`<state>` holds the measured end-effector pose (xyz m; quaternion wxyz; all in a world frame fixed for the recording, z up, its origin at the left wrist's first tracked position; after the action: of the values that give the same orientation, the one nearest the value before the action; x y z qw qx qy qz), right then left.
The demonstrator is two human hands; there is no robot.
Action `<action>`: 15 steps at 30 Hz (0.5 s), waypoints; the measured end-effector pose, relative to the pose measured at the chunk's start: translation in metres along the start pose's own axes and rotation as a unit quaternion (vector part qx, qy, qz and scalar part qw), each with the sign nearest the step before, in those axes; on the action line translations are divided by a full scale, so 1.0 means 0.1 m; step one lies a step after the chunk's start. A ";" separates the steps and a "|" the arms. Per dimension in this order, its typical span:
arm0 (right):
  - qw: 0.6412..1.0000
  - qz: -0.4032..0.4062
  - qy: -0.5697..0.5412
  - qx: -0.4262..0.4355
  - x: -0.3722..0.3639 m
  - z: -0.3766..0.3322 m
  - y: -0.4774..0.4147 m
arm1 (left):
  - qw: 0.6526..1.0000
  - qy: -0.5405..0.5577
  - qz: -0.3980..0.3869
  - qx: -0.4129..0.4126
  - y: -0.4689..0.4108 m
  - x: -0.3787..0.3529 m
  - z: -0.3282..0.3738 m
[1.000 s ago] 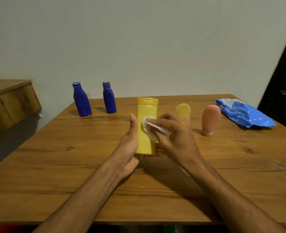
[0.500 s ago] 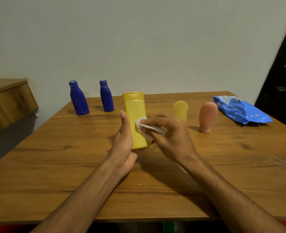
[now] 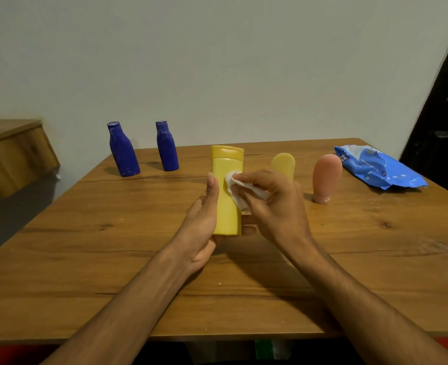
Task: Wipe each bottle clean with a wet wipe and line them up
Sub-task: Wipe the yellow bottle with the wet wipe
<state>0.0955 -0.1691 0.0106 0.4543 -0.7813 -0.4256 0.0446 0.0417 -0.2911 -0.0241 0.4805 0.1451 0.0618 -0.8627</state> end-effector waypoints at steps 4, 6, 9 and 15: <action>0.997 0.076 0.017 0.016 0.10 0.06 -0.05 | 0.993 -0.051 -0.101 0.016 0.06 -0.08 0.00; 0.996 0.089 0.017 0.020 0.12 0.07 -0.06 | 0.990 -0.073 -0.118 0.008 0.08 -0.10 0.00; 0.997 0.062 0.036 0.029 0.08 0.06 -0.05 | 0.993 -0.070 -0.098 -0.011 0.06 -0.11 0.01; 0.995 0.094 0.026 0.035 0.11 0.06 -0.06 | 0.990 -0.103 -0.094 -0.006 0.07 -0.11 -0.01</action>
<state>0.0958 -0.1559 0.0144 0.4858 -0.8025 -0.3367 0.0818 0.0535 -0.2861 -0.0220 0.4018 0.0460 0.0308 -0.9141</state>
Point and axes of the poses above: each hand's wrist, its own y-axis away from the middle knuckle, its own x-axis out of the back of the hand, z = x × y, the point moved 3 cm from there along -y, towards the middle knuckle
